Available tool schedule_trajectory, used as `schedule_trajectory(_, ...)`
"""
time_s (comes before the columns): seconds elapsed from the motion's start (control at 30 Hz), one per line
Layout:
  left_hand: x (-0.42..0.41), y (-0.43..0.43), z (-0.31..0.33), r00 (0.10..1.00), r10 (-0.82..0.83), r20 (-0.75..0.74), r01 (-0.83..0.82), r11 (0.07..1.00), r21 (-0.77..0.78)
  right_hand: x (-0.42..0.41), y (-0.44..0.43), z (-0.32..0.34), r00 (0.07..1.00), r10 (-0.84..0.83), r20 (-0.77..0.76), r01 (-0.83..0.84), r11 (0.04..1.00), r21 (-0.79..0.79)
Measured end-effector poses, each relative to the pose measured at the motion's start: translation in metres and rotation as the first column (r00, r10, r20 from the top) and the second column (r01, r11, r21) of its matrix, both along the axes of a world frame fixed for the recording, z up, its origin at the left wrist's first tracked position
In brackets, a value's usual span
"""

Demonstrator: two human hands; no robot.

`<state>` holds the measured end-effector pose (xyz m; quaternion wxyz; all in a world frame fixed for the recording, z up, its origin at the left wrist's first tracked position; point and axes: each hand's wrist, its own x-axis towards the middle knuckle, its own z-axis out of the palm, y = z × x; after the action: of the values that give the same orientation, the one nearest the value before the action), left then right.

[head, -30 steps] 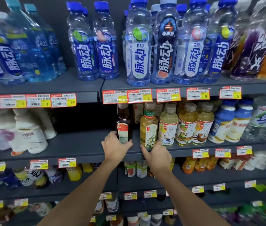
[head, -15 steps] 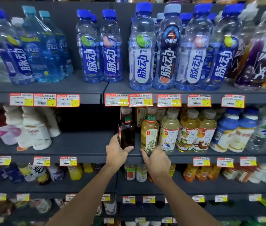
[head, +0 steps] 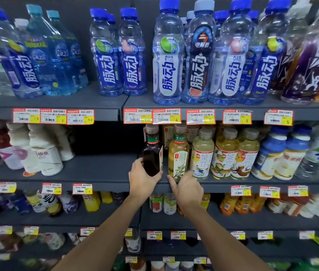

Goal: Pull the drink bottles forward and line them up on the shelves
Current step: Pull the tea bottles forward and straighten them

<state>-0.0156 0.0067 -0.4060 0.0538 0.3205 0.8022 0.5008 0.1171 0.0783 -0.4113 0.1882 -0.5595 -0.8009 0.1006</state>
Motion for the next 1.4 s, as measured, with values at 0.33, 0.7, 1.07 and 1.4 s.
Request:
schedule_trajectory(0.33,-0.021,-0.015,0.004,0.989,-0.133,-0.071,0.122,0.982,-0.146,0.001,0.002,0.0,1.0,0.028,-0.007,-0.028,1.0,-0.014)
schedule_trajectory(0.7,-0.031,-0.014,0.011,0.968,-0.249,-0.029,0.228,0.922,-0.314,0.007,0.007,-0.001,0.996,0.061,-0.072,-0.065,0.996,-0.06)
schedule_trajectory(1.07,-0.037,-0.018,0.013,0.947,-0.314,-0.075,0.272,0.901,-0.338,0.02,0.011,0.005,0.976,0.145,-0.163,-0.17,0.974,-0.152)
schedule_trajectory(1.4,-0.036,-0.02,0.01,0.942,-0.297,-0.159,0.229,0.91,-0.346,0.026,0.021,0.021,0.972,0.216,-0.095,-0.232,0.946,-0.228)
